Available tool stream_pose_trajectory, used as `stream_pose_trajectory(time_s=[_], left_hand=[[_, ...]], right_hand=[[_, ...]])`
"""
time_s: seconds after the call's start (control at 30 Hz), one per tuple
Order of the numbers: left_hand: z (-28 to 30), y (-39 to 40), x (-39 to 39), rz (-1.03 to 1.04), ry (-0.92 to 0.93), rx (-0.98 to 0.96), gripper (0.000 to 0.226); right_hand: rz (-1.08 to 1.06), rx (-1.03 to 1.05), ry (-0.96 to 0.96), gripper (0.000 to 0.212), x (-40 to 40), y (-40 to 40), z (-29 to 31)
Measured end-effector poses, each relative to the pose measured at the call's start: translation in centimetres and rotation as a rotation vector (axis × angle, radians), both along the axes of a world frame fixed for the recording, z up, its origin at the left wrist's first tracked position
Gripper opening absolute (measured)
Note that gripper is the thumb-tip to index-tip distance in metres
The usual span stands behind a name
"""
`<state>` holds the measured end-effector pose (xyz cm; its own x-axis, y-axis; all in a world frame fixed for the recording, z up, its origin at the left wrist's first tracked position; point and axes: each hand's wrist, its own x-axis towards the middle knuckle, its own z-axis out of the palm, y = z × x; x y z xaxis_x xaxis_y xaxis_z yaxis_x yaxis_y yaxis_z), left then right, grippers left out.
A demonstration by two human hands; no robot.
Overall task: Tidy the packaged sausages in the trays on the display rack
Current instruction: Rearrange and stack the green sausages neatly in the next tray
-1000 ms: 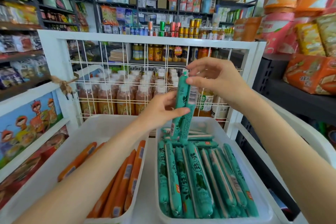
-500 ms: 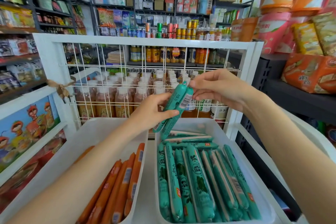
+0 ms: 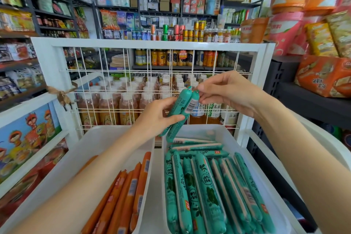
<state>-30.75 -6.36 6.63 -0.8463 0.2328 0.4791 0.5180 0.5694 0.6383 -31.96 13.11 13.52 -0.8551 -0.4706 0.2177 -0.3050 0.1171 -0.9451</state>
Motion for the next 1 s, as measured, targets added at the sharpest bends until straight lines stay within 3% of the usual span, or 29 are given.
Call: stream_pose_trajectory(time_s=[0.17, 0.5, 0.57, 0.67, 0.77, 0.8, 0.87, 1.0], left_hand=[[0.3, 0.1, -0.1, 0.160, 0.123, -0.189, 0.034], [0.4, 0.5, 0.3, 0.158, 0.147, -0.139, 0.037], [0.5, 0.6, 0.2, 0.117, 0.095, -0.083, 0.038], [1.1, 0.3, -0.3, 0.120, -0.089, 0.250, 0.032], [2.1, -0.8, -1.2, 0.097, -0.441, 0.953, 0.016], [2.4, -1.1, -1.5, 0.102, -0.521, 1.071, 0.011], [2.4, -1.5, -1.9, 0.127, -0.602, 1.086, 0.005], [2.0, -0.9, -2.4, 0.115, -0.611, 1.047, 0.011]], right_hand=[[-0.065, 0.122, 0.008, 0.036, -0.3, -0.6, 0.0], [-0.019, 0.040, -0.026, 0.008, -0.9, -0.1, 0.0], [-0.029, -0.028, -0.002, 0.016, -1.1, -0.3, -0.2], [-0.069, -0.071, 0.042, 0.023, -1.2, -0.3, -1.2], [-0.041, 0.412, 0.233, 0.042, -0.9, -0.2, -3.5], [0.015, 0.461, 0.226, 0.051, -0.7, -0.4, -4.5], [0.089, 0.333, 0.154, 0.061, -0.1, -1.2, -5.9], [0.091, 0.113, 0.112, 0.052, 0.2, -2.1, -6.5]])
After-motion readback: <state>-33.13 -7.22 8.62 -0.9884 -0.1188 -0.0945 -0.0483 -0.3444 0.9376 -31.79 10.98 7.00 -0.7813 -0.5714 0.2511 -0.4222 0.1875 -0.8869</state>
